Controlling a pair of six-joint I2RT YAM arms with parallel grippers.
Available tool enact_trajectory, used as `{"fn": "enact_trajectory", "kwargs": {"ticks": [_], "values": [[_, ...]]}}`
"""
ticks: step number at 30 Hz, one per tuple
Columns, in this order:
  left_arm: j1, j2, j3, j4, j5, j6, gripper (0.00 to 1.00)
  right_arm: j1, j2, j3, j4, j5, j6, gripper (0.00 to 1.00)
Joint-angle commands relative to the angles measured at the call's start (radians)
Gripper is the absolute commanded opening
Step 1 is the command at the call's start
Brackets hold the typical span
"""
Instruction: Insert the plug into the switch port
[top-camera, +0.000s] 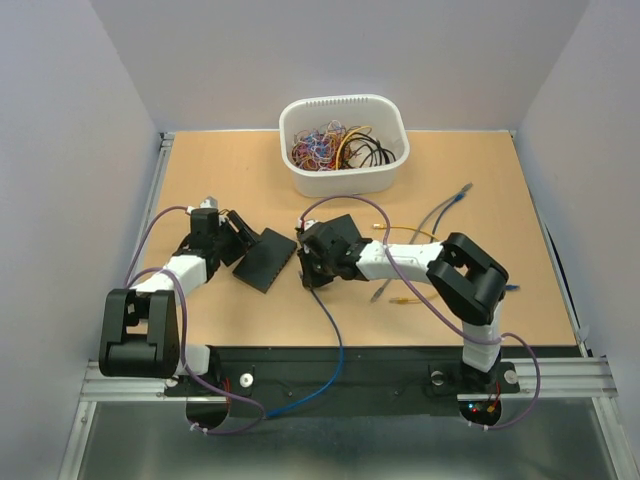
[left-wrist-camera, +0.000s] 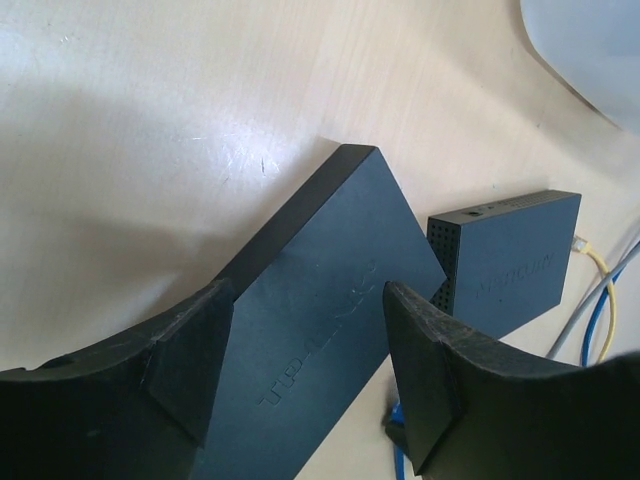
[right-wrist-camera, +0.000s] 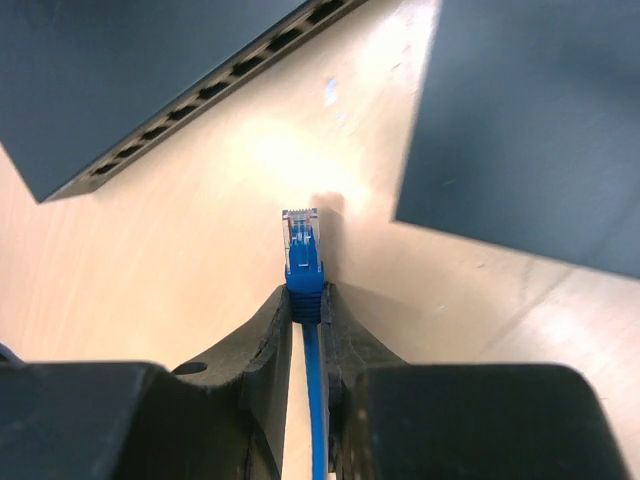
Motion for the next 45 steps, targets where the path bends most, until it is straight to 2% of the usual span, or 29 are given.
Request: {"fn": "enact_trajectory", "kwargs": {"ticks": [1,8,17,25,45], "values": [[-0.011,-0.023,-0.025,0.01,-0.09,-0.009,0.72,0.041,-0.011,0.015,-0.054,0.041,-0.002,0.01],[-0.022,0.027,-0.035,0.05,-0.046,0.002,0.71,0.058,0.066,0.099,-0.074,0.029,-0.002,0.0],[-0.109,-0.026,-0.029,0.022,-0.083,0.014,0.7,0.083,0.132,0.193,-0.118,0.041,-0.008,0.01],[-0.14,-0.007,-0.054,0.041,-0.097,0.002,0.69,0.101,0.144,0.216,-0.14,0.041,-0.005,0.0],[-0.141,-0.01,-0.051,0.028,-0.138,0.011,0.69,0.159,0.075,0.132,-0.206,0.125,0.044,0.0]]}}
